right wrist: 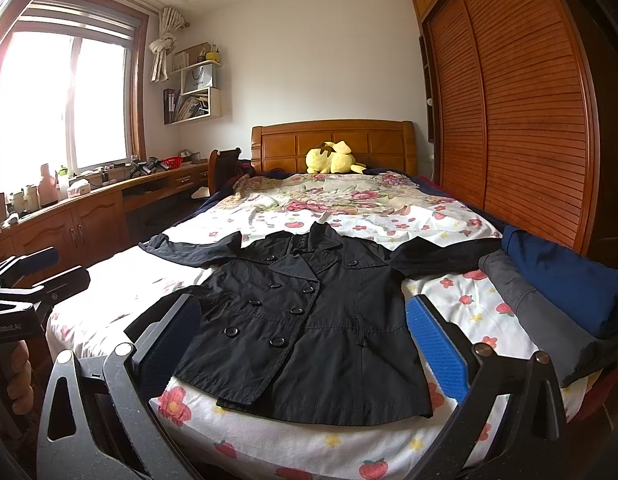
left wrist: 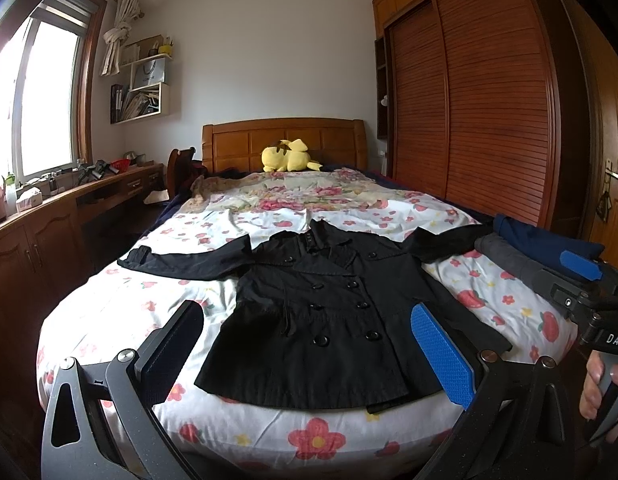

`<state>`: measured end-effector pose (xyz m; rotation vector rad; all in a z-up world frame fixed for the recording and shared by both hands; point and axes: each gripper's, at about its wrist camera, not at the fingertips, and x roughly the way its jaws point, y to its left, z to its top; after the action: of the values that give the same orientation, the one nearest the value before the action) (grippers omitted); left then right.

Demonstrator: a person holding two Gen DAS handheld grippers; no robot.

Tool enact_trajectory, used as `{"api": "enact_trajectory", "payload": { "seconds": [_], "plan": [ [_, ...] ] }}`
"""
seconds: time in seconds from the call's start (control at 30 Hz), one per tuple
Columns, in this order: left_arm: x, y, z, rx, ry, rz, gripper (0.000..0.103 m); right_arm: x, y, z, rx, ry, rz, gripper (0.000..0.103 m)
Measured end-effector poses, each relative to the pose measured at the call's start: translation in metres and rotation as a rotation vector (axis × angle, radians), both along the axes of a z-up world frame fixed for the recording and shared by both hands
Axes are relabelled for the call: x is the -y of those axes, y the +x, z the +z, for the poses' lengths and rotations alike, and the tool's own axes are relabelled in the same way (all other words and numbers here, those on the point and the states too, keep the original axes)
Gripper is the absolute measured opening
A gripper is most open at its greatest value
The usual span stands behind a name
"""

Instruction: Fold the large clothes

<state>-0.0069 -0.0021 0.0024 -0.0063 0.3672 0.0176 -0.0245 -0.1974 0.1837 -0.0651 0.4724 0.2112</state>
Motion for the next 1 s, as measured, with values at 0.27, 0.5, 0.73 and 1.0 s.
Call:
{"api": "enact_trajectory", "payload": {
  "seconds": [0.27,0.5,0.73,1.0],
  "plan": [
    [0.0004,-0.001,-0.0002,0.001,0.0,0.0,0.103,-0.001,0.0003,-0.0012,-0.001,0.001,-0.001,0.103],
    [0.0003,-0.0008,-0.0001,0.0,0.0,-0.001,0.103,-0.0013,0.0001,-0.002,0.0,0.003,-0.001,0.103],
    [-0.0009,-0.0007,0.0005,0.001,-0.001,0.002,0.103,-0.0005,0.0002,-0.0027,0.0,0.003,-0.001,0.103],
    [-0.001,0.0017,0.0002,-0.004,-0.002,0.006,0.103,0.0022,0.0027,-0.0032,-0.001,0.005,-0.002,0.103]
  ]
}}
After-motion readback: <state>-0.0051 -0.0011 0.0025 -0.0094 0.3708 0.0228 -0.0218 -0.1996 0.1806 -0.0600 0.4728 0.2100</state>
